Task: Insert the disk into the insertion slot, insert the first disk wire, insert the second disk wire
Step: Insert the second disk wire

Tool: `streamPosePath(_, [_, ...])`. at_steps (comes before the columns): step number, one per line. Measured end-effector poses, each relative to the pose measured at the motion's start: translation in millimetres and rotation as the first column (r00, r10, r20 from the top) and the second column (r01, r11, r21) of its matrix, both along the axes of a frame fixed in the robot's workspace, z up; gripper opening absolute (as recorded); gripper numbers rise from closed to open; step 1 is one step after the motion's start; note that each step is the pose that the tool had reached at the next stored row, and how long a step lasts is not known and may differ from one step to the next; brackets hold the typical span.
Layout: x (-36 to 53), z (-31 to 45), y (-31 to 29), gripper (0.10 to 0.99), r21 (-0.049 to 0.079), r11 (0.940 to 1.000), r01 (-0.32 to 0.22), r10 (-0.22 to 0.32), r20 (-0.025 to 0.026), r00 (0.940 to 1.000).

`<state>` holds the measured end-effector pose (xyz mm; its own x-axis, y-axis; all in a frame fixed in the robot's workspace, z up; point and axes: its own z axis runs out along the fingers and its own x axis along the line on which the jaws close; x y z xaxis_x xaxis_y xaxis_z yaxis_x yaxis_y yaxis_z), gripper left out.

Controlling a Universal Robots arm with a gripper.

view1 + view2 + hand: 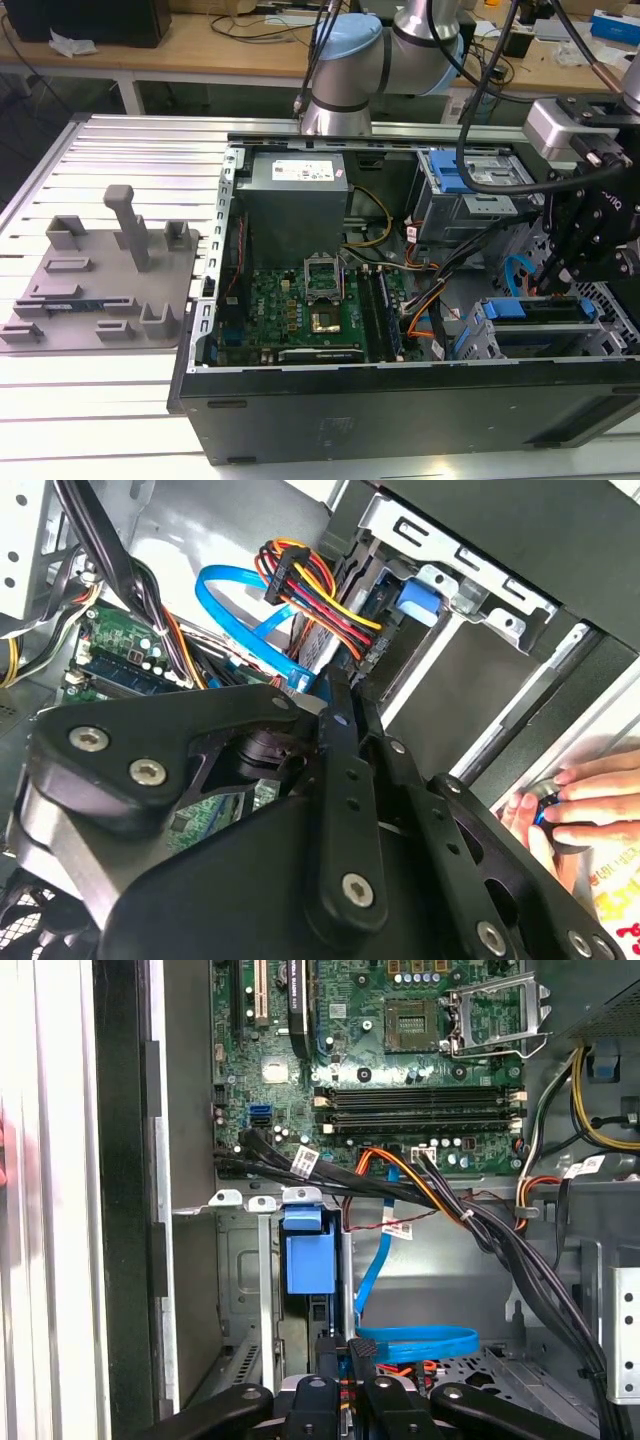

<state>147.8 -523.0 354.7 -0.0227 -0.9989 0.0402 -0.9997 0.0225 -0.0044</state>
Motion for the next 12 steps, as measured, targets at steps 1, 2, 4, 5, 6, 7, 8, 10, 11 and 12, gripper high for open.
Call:
streamPosePath(1, [0.0, -0.1, -0.1, 0.161, 0.000, 1.0000, 0.000, 0.000, 0.0000, 1.0000])
streamPosePath(2, [0.0, -0.3, -0.6, 0.161, 0.000, 1.0000, 0.000, 0.000, 0.0000, 1.0000])
streamPosePath(4, [0.0, -0.5, -1.4, 0.161, 0.000, 1.0000, 0.000, 0.000, 0.0000, 1.0000])
streamPosePath(5, [0.0, -0.8, -2.6, 0.161, 0.000, 1.0000, 0.000, 0.000, 0.0000, 1.0000])
streamPosePath(6, [0.1, -1.0, -4.4, 0.161, 0.000, 1.0000, 0.000, 0.000, 0.0000, 1.0000])
streamPosePath(7, [0.1, -1.0, -4.7, 0.161, 0.000, 1.0000, 0.000, 0.000, 0.0000, 1.0000])
streamPosePath(8, [0.1, -1.1, -4.7, 0.161, 0.000, 1.0000, 0.000, 0.000, 0.0000, 1.0000])
streamPosePath(10, [0.2, -1.2, -4.8, 0.161, 0.000, 1.0000, -0.001, 0.001, 0.0000, 1.0000])
streamPosePath(11, [0.3, -1.3, -4.8, 0.161, 0.000, 1.0000, -0.002, 0.002, 0.0000, 1.0000])
streamPosePath(12, [0.5, -1.5, -4.9, 0.161, 0.000, 1.0000, -0.002, 0.002, 0.0000, 1.0000])
